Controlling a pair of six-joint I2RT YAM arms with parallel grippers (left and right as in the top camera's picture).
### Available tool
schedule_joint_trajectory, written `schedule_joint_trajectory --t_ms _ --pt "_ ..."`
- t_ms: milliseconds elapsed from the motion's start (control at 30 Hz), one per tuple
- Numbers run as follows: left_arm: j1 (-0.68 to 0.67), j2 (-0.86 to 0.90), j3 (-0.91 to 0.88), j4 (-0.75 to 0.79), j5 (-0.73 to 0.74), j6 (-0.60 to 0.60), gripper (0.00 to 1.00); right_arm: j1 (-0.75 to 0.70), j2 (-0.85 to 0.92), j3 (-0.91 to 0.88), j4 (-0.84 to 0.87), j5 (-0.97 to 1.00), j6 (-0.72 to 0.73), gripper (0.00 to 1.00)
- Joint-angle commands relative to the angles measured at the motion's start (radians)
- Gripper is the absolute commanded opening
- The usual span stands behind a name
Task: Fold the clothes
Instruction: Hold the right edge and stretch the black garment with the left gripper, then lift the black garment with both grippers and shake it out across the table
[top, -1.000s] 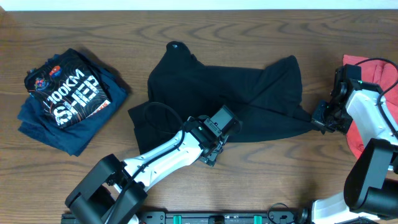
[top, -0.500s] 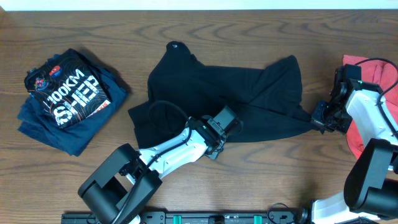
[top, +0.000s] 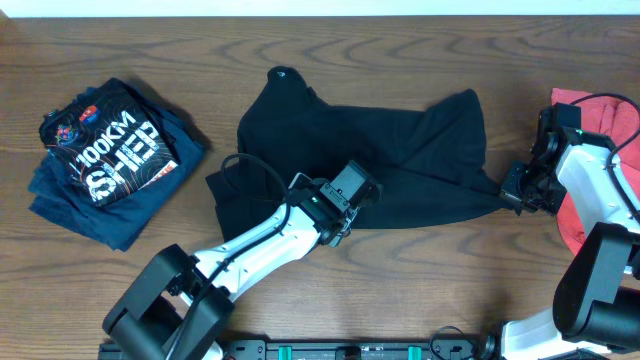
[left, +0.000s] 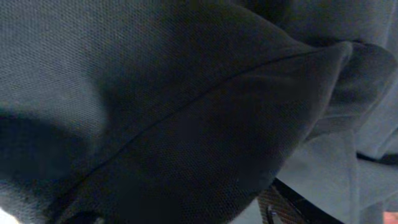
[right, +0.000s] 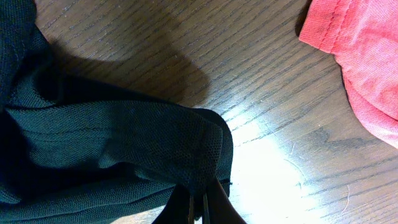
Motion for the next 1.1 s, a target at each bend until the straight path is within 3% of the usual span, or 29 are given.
schedule_joint_trajectory --t_ms 0,833,933,1067 --pt "0.001 0.0 -0.012 -0.011 -0.036 0.026 0.56 -0.011 0.003 0.008 0.002 -0.004 -0.016 0.01" --pt "0.002 0.0 -0.012 -0.019 -0.036 0.086 0.21 -0.011 0.003 0.008 0.002 -0.003 -0.016 0.01" --pt "0.005 -0.005 -0.012 -0.016 -0.042 0.131 0.08 -0.011 0.003 0.008 0.002 -0.003 -0.016 0.01" --pt "0.026 -0.057 -0.012 -0.017 -0.053 0.271 0.06 -0.011 0.003 0.008 0.002 -0.005 -0.023 0.01"
